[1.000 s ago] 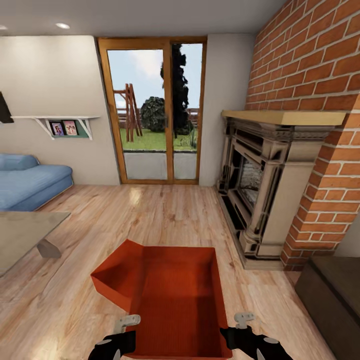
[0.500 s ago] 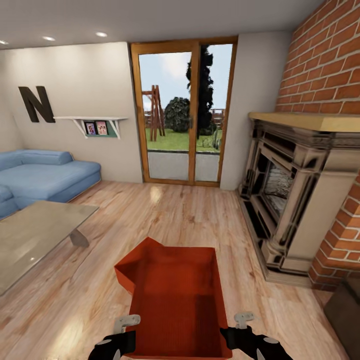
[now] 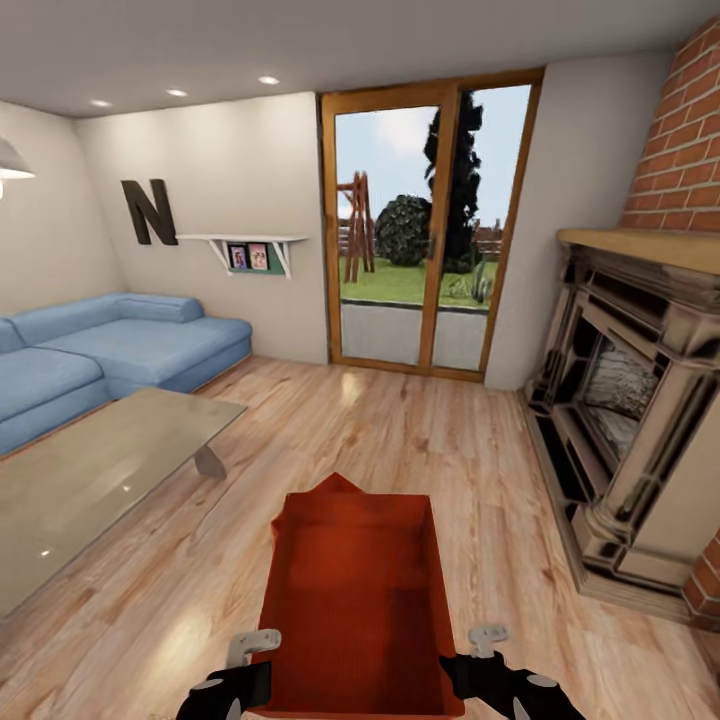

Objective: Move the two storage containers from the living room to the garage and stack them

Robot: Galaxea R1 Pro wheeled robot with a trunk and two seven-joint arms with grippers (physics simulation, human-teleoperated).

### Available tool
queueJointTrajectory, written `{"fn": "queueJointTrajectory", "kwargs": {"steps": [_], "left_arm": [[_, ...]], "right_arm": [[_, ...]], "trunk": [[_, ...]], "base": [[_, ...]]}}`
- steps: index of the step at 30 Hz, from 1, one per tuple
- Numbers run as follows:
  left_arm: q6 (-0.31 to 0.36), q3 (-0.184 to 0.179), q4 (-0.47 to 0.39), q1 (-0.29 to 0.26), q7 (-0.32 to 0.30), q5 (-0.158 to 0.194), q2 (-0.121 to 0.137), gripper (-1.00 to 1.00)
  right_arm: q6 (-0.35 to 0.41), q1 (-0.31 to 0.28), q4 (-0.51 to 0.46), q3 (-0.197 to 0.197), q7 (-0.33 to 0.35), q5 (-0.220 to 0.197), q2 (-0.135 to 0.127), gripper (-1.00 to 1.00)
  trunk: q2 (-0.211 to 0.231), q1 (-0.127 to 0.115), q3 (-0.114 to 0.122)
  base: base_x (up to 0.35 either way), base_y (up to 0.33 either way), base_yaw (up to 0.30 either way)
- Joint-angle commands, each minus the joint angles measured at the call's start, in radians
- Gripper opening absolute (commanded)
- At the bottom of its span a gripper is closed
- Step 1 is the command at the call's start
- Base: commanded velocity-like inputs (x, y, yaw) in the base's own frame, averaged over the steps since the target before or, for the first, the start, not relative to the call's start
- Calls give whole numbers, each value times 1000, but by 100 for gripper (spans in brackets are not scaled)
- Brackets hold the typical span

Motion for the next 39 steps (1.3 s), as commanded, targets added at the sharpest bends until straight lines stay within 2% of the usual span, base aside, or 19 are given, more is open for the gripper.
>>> {"fn": "queueJointTrajectory", "kwargs": {"steps": [1, 34, 39], "left_arm": [[-12, 7, -3, -1, 8, -33, -1, -100], [-11, 7, -3, -1, 8, -30, -3, -100], [-12, 7, -3, -1, -14, -30, -3, -100]], "right_arm": [[8, 1, 0, 7, 25, -1, 0, -100], [9, 1, 0, 9, 30, -1, 0, -100], [9, 1, 0, 9, 29, -1, 0, -100]], "trunk": [[7, -4, 2], [238, -130, 105], [273, -150, 121]], "base": [[0, 0, 300], [0, 0, 300], [0, 0, 300]]}}
